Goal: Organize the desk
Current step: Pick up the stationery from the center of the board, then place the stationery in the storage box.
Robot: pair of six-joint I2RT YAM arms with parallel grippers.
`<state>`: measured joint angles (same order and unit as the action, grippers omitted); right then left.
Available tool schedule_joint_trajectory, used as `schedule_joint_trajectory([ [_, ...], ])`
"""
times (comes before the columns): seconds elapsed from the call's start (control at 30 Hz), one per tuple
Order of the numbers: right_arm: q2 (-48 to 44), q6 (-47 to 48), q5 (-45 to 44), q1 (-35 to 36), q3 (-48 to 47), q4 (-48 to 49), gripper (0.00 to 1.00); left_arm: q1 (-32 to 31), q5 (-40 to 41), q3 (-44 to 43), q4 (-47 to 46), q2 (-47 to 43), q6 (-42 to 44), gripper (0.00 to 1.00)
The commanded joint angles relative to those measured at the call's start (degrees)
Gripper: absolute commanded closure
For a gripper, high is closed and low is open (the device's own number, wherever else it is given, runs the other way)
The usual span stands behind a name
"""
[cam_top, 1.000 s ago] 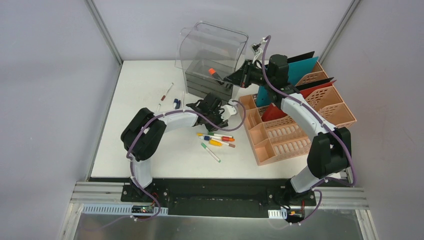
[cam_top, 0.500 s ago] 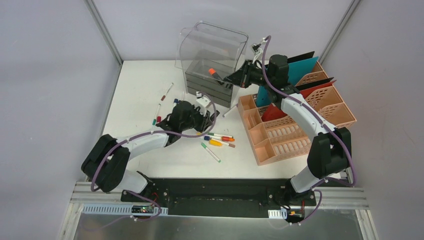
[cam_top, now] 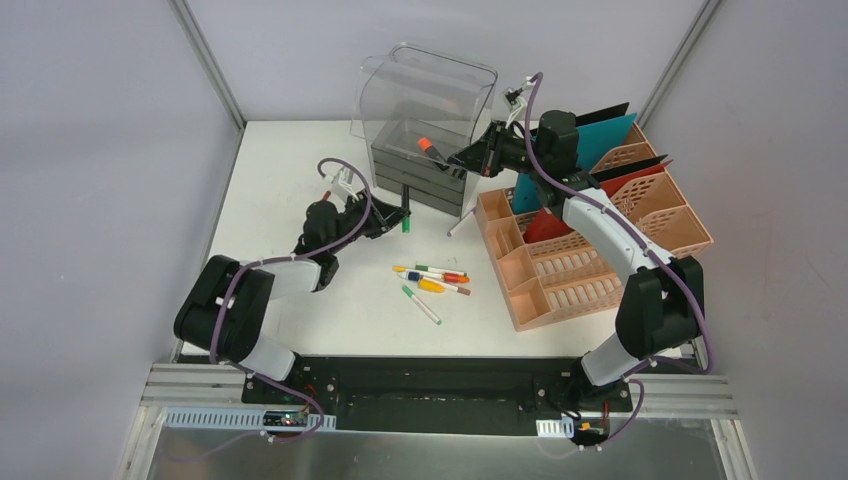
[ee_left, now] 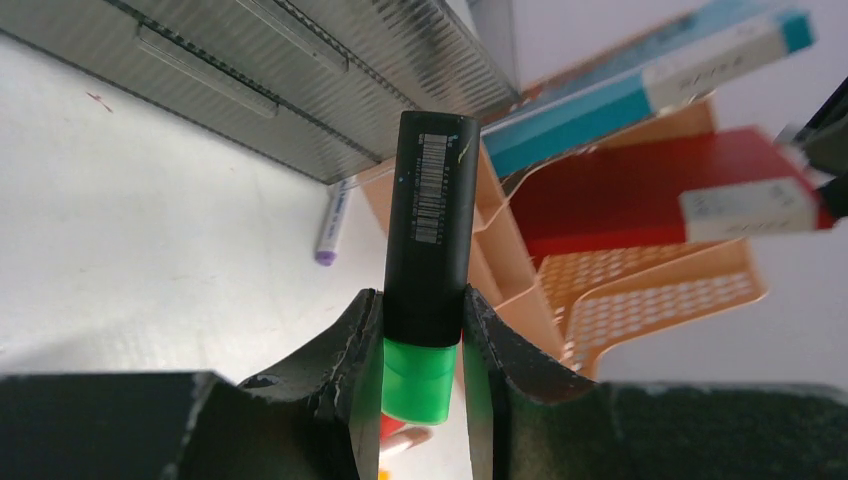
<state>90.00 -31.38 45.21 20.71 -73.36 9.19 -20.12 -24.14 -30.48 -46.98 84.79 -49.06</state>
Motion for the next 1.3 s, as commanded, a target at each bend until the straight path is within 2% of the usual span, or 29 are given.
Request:
schedule_joint_trajectory([
  [0.0, -3.6, -0.8, 1.0, -0.3, -0.5, 2.5, 0.94, 0.9, 4.1, 0.1, -15.6, 4.4, -18.9, 1.00],
  [0.23, -3.6, -0.8, 1.0, -0.3, -0.4, 2.8, 0.94, 1.0, 10.0, -4.6, -20.0, 10.6, -32.1, 1.00],
  [0.43, -3.6, -0.9, 1.0, -0.3, -0.4, 2.7, 0.94, 0.8, 10.0, -10.6, -19.4, 15.0, -41.6, 1.00],
  [0.7, -3.4, -0.8, 1.0, -0.3, -0.4, 2.7, 0.94, 0.7, 10.0, -19.8, -20.7, 21.7, -46.8, 1.00],
  [0.83, -3.5, -0.8, 1.0, -0.3, -0.4, 2.7, 0.95, 0.7, 11.8, -24.4, -26.3, 27.4, -49.0, 1.00],
  [0.93, -3.5, -0.7, 1.0, -0.3, -0.3, 2.7, 0.94, 0.7, 12.8, -26.9, -28.1, 30.5, -50.1, 0.90],
  [1.13, -3.2, -0.9, 1.2, -0.3, -0.5, 2.8, 0.94, 0.7, 14.6, -28.3, -30.0, 32.2, -48.6, 0.57],
  [1.27, -3.0, -0.9, 1.2, -0.3, -0.6, 2.8, 0.94, 0.8, 14.3, -28.9, -30.2, 32.2, -47.7, 0.42],
])
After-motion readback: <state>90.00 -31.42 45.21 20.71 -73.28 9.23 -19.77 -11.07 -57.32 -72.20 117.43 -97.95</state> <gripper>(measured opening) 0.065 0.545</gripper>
